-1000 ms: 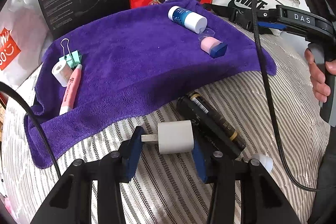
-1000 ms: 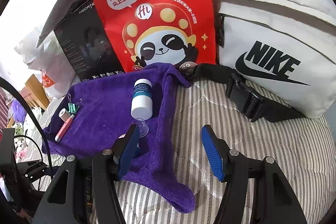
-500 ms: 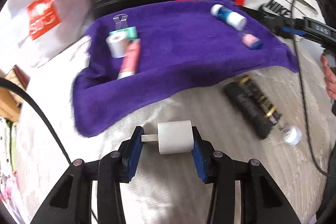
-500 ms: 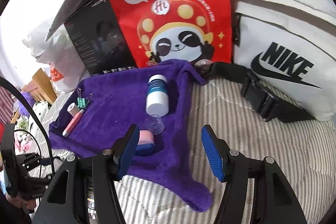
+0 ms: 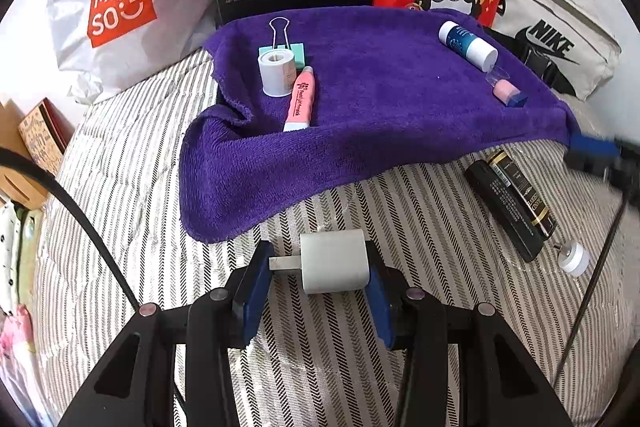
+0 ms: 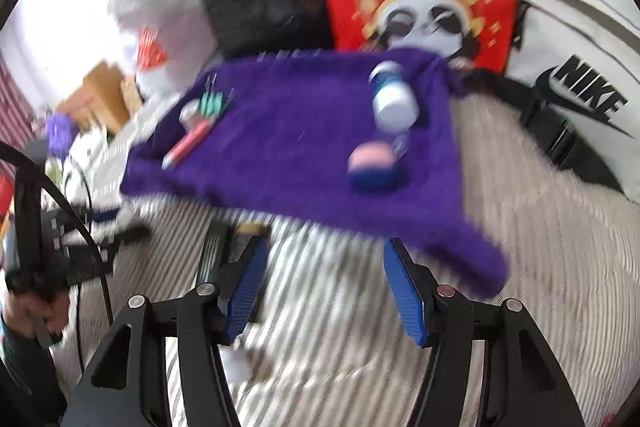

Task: Organize rigid objects
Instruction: 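Grasp the black-gold tube with the right tool while the left tool holds the charger, then set the tube beside the bottle with the right tool while the left tool carries the charger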

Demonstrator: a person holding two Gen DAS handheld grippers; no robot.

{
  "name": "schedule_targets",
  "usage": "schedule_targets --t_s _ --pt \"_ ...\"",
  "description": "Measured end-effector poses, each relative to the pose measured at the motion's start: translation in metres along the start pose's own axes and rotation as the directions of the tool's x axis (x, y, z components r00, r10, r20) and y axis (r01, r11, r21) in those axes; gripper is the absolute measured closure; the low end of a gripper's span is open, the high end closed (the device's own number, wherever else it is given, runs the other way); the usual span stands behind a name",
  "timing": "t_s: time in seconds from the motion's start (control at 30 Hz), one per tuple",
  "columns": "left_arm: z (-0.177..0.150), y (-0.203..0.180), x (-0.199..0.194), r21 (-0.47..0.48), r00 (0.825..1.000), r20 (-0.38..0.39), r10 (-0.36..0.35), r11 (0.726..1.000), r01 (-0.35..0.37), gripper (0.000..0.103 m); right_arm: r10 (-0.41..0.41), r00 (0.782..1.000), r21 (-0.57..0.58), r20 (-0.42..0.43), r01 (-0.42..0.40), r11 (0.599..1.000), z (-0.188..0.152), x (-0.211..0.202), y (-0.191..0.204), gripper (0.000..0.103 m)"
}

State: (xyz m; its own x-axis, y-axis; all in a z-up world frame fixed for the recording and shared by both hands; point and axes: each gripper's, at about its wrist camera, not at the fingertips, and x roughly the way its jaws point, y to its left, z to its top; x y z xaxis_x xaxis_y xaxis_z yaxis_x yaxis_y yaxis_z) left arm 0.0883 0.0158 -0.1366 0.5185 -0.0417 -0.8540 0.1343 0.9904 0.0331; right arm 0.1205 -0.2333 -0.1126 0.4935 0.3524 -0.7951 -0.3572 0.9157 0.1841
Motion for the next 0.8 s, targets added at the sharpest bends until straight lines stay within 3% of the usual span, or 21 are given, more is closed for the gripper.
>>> schedule_targets --t_s 0.2,0.3,0.63,0.7,0.8 --pt "0.002 -0.001 0.002 0.010 1.000 0.004 -0.003 1.000 0.003 0.060 0.018 0.999 -0.069 -0.049 -0.022 0.997 -0.014 0.017 0.038 0.045" --pt "0.001 0.002 0.002 -0.001 1.000 0.008 -0.016 1.000 0.016 0.060 -0.006 0.998 -0.102 -0.057 0.000 0.995 -0.012 0.024 0.049 0.055" --pt "-0.002 0.004 0.002 -0.001 0.999 0.025 -0.027 1.000 0.027 0.060 -0.104 0.991 -0.182 -0.088 0.087 0.980 -0.009 0.043 0.065 0.067" --pt "-0.003 0.003 0.001 0.002 0.999 0.027 -0.025 1.000 0.025 0.060 -0.106 0.991 -0.197 -0.082 0.088 0.976 -0.009 0.044 0.069 0.078" --pt "-0.003 0.003 0.001 0.002 0.999 0.027 -0.024 1.000 0.024 0.060 -0.115 0.989 -0.189 -0.089 0.096 0.977 -0.008 0.042 0.066 0.078"
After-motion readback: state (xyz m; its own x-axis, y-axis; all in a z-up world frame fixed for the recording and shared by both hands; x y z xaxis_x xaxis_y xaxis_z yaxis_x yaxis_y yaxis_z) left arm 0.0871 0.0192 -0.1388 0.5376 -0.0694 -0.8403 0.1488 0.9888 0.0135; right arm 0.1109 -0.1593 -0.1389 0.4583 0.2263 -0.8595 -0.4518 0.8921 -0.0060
